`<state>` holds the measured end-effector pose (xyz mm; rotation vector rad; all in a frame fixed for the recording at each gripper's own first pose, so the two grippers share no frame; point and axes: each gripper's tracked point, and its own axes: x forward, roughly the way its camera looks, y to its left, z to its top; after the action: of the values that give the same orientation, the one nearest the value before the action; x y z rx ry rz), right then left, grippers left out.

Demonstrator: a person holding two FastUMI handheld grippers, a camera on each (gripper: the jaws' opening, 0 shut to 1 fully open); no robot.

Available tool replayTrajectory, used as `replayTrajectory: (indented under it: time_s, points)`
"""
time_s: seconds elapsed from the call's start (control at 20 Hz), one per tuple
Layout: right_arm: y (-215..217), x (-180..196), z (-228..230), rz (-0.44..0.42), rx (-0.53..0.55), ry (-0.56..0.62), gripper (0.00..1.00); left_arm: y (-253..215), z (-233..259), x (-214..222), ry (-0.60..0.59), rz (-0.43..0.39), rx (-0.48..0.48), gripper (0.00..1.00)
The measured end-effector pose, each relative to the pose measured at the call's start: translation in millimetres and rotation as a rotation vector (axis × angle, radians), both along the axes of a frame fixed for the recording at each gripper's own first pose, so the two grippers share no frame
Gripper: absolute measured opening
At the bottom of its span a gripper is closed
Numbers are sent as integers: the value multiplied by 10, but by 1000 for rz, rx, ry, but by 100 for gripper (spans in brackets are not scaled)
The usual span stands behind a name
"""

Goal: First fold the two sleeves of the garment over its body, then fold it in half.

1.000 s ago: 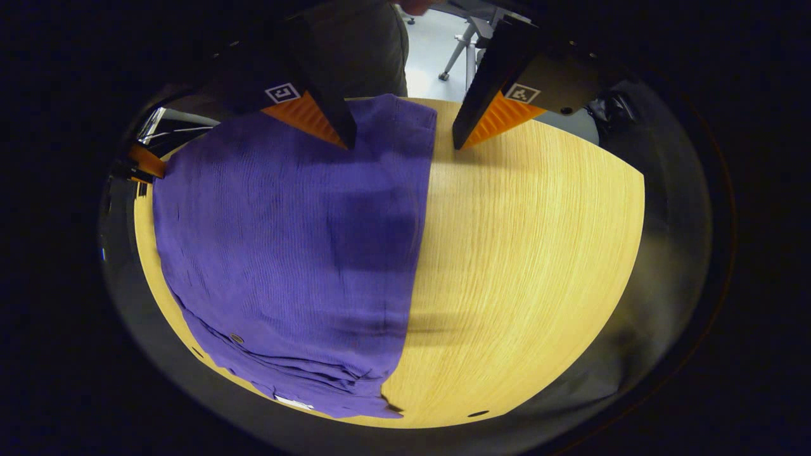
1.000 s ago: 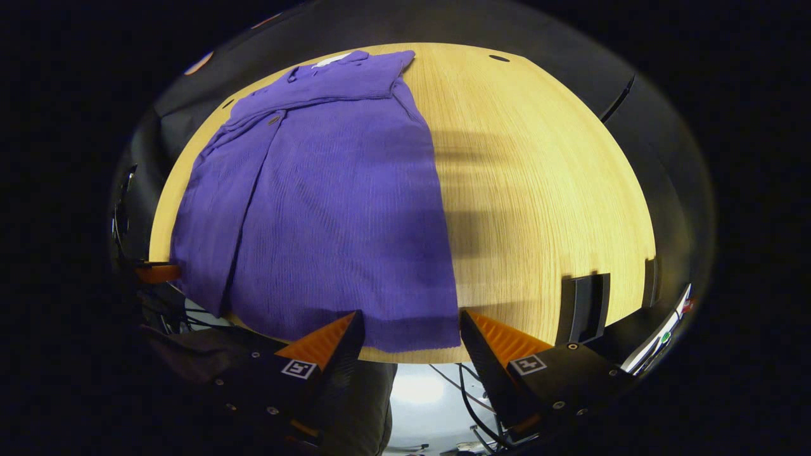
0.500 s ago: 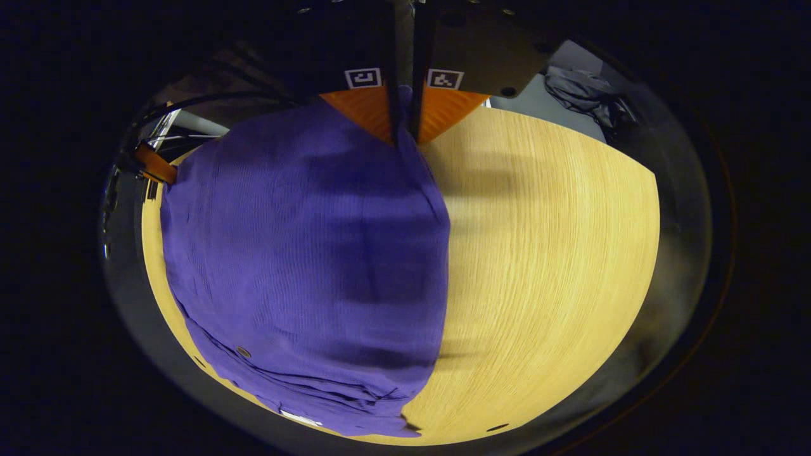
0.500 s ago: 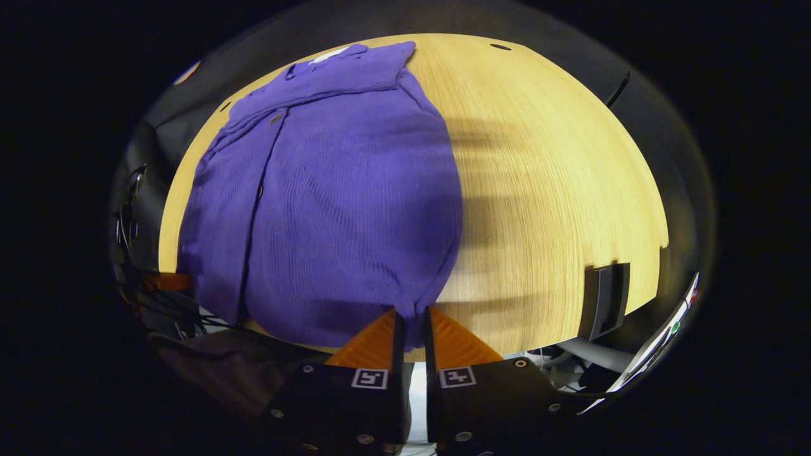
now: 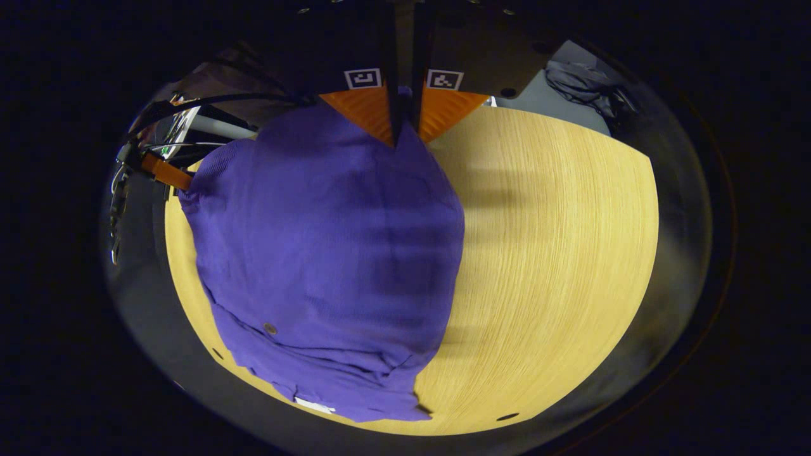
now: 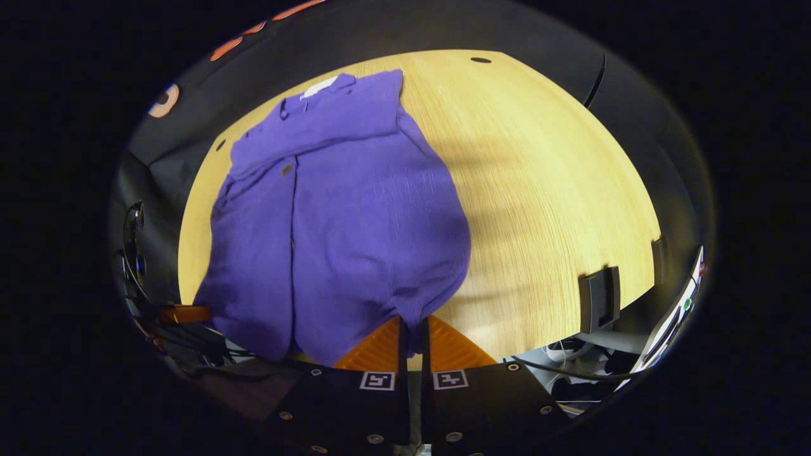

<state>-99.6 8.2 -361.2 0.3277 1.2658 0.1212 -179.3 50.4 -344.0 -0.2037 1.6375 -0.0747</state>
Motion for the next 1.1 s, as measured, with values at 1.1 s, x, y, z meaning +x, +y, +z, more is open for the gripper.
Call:
replayTrajectory:
  time_s: [1.1]
  points:
    - [112, 1848, 1162, -19, -55, -264, 7, 281, 699, 2433, -313, -246, -40, 12]
